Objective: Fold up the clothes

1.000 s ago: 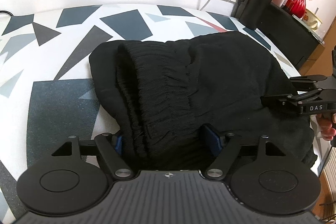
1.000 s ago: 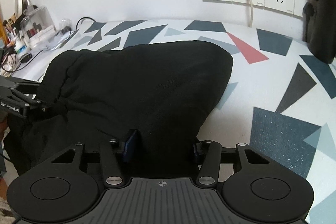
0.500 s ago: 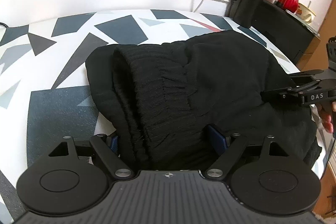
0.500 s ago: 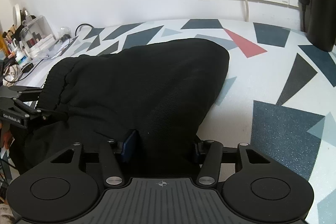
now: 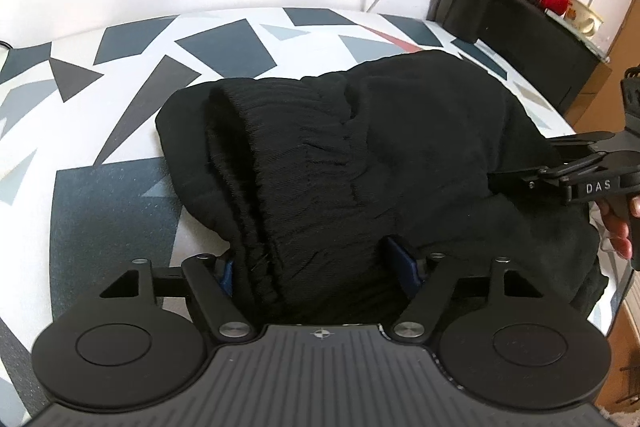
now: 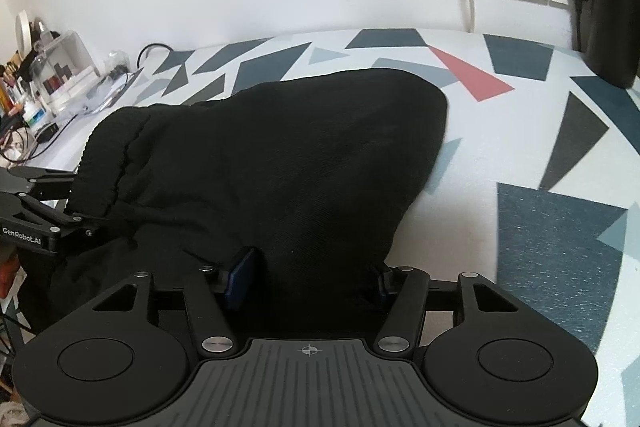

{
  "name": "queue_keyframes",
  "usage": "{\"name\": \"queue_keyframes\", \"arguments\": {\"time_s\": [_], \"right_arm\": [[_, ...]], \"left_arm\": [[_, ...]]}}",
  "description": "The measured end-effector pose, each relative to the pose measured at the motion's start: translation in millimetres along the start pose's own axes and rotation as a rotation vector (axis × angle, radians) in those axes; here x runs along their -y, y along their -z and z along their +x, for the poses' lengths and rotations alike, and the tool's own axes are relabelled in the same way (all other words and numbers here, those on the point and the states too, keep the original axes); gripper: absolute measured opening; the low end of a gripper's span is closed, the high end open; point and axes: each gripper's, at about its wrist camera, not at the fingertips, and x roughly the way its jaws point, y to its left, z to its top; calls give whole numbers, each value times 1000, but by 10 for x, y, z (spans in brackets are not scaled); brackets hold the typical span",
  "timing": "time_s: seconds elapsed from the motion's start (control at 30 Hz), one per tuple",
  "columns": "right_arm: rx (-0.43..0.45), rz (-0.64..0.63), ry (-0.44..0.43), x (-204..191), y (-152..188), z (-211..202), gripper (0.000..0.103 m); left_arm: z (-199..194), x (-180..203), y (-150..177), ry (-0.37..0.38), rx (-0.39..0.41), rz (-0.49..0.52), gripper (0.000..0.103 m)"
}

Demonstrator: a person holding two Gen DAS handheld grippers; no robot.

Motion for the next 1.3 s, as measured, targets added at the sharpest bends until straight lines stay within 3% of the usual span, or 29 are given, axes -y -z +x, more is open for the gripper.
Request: {"name": "queue_keyframes", "arguments": {"time_s": [0.23, 0.67, 0.93, 1.3], "right_arm": [[10, 7, -7, -108, 17, 35, 55], [47, 50, -28, -344, 58, 96, 52], [67, 57, -27, -389, 256, -57, 52], [132, 69, -48, -336, 399, -112, 52]], "left_arm": [[50, 146, 23, -36, 19, 18, 77], [61, 304, 156, -66, 91, -86, 77], [-31, 395, 330, -40, 123, -88, 76], [-59, 500, 543, -81, 249, -108, 78]]}}
